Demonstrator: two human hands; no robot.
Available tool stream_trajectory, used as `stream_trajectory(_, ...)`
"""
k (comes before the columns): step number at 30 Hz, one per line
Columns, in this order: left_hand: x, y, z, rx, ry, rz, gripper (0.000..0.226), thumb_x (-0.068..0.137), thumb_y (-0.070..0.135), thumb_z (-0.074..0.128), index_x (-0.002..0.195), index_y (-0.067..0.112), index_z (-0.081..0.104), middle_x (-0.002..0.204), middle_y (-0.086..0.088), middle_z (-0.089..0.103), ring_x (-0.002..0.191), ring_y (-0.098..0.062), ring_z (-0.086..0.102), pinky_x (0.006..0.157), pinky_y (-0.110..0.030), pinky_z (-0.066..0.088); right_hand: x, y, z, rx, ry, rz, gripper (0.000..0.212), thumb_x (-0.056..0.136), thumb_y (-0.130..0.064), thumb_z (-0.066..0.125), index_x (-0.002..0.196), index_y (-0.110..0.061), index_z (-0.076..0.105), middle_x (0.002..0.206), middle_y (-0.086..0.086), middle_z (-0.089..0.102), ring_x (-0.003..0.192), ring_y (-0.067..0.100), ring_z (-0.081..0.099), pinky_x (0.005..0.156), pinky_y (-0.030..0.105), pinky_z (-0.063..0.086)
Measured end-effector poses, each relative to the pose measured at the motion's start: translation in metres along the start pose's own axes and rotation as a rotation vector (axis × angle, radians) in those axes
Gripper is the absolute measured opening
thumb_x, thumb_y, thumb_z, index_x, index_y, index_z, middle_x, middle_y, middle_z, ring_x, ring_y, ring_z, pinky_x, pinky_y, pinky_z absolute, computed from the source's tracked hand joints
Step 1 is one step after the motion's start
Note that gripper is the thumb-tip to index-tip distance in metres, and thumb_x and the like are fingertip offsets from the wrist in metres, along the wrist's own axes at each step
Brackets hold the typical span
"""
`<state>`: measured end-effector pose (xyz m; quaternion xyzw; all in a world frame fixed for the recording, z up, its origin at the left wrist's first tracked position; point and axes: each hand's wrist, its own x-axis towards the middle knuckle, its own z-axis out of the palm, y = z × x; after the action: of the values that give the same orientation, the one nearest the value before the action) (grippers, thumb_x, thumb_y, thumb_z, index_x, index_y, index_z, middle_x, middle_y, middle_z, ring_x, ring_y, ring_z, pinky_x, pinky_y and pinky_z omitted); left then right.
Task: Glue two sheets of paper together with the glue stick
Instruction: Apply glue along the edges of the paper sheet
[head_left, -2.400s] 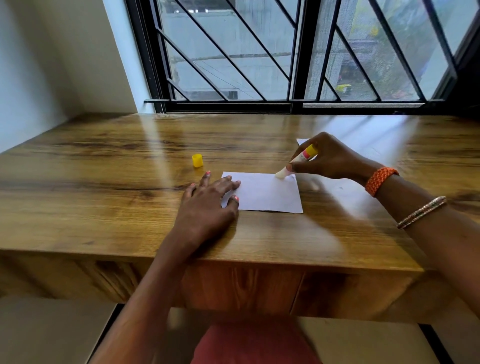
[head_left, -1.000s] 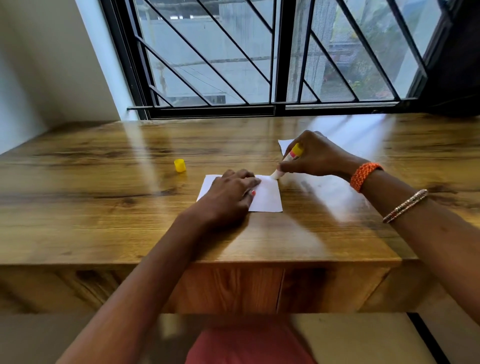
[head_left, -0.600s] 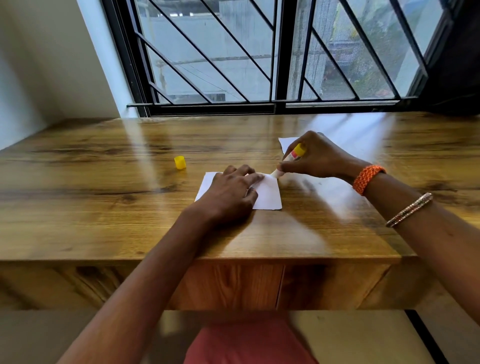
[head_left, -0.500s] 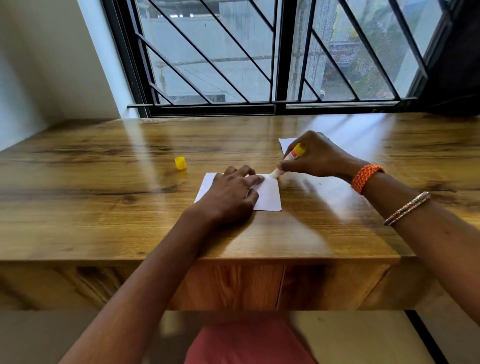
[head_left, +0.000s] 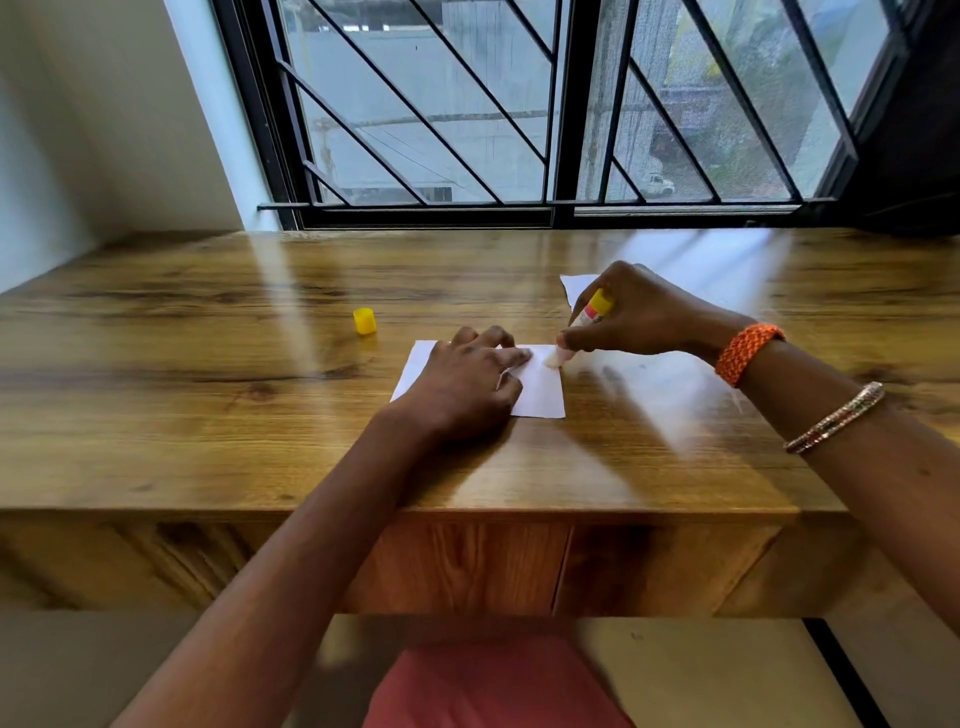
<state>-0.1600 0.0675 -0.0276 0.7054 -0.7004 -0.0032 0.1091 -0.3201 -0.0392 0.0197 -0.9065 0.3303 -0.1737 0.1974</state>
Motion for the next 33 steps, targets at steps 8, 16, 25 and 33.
stream_trajectory(8,0.000,-0.001,0.000,-0.006,-0.001,0.002,0.046,0.095,0.026,0.037,0.141,0.027,0.040,0.143,0.003,0.038,0.130,-0.023,0.032,0.104,-0.039,0.029,-0.016,-0.017,-0.002,0.054,-0.120,-0.012,0.013,0.076,-0.020,0.076,0.076,-0.007,0.075,0.057,-0.006,0.065,0.043,-0.003,0.054,0.042,0.007,0.037)
stream_trajectory(16,0.000,-0.004,0.001,-0.031,0.007,0.003,0.046,0.094,0.026,0.038,0.140,0.028,0.041,0.142,0.004,0.040,0.128,-0.022,0.034,0.105,-0.038,0.029,-0.031,-0.018,-0.005,0.149,-0.257,-0.012,0.011,0.079,-0.017,0.073,0.072,-0.009,0.073,0.059,-0.004,0.066,0.049,0.001,0.054,0.046,0.009,0.037)
stream_trajectory(25,-0.008,-0.014,-0.004,-0.352,0.092,-0.040,0.035,0.093,0.010,0.042,0.126,0.017,0.049,0.126,-0.004,0.058,0.117,-0.023,0.051,0.089,-0.027,0.038,-0.034,-0.012,-0.010,0.262,-0.260,-0.008,0.013,0.082,-0.021,0.070,0.080,-0.009,0.074,0.075,0.006,0.072,0.068,0.008,0.063,0.067,0.016,0.050)
stream_trajectory(33,-0.022,0.008,-0.016,0.284,0.071,-0.112,0.033,0.087,0.013,0.045,0.118,0.017,0.056,0.122,-0.007,0.056,0.113,-0.026,0.054,0.092,-0.034,0.034,-0.018,0.003,0.005,0.498,0.198,0.071,0.019,0.080,-0.013,0.073,0.094,-0.002,0.068,0.084,0.012,0.068,0.071,0.019,0.064,0.083,0.042,0.057)
